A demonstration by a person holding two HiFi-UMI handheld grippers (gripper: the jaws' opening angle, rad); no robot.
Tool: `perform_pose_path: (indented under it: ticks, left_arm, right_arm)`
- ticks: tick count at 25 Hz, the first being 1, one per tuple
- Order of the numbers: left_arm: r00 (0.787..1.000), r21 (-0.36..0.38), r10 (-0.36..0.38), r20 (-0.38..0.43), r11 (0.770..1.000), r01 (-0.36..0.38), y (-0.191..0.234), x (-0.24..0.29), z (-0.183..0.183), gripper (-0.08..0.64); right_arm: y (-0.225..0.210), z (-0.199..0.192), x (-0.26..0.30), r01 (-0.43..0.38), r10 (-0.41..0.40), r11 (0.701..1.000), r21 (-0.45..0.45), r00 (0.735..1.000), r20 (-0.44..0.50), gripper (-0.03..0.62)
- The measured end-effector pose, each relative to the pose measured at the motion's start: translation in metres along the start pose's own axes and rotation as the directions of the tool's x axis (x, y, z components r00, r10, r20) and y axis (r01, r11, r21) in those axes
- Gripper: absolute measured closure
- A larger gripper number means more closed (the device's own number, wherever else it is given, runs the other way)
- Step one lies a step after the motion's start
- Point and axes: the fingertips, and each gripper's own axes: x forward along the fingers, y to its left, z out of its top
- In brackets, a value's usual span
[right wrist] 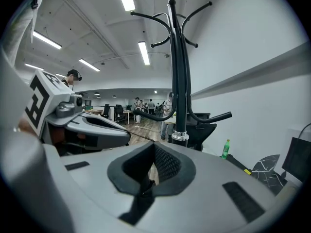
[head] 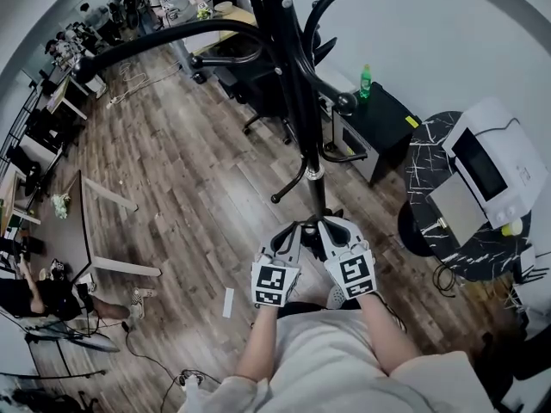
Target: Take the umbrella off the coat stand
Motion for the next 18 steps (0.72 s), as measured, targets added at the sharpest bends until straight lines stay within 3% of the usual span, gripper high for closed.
perform_pose_path:
  ticks: [18]
  left_arm:
    - [1.0, -0.023, -0.005, -0.008, 1.0, 0.005, -0.0025, 0.0004, -0.0027, 0.538]
  right_arm:
    - [0.0017, -0.0046, -0.0005, -0.02, 0.02, 1.0, -0.004, 1.0, -0.01, 0.583]
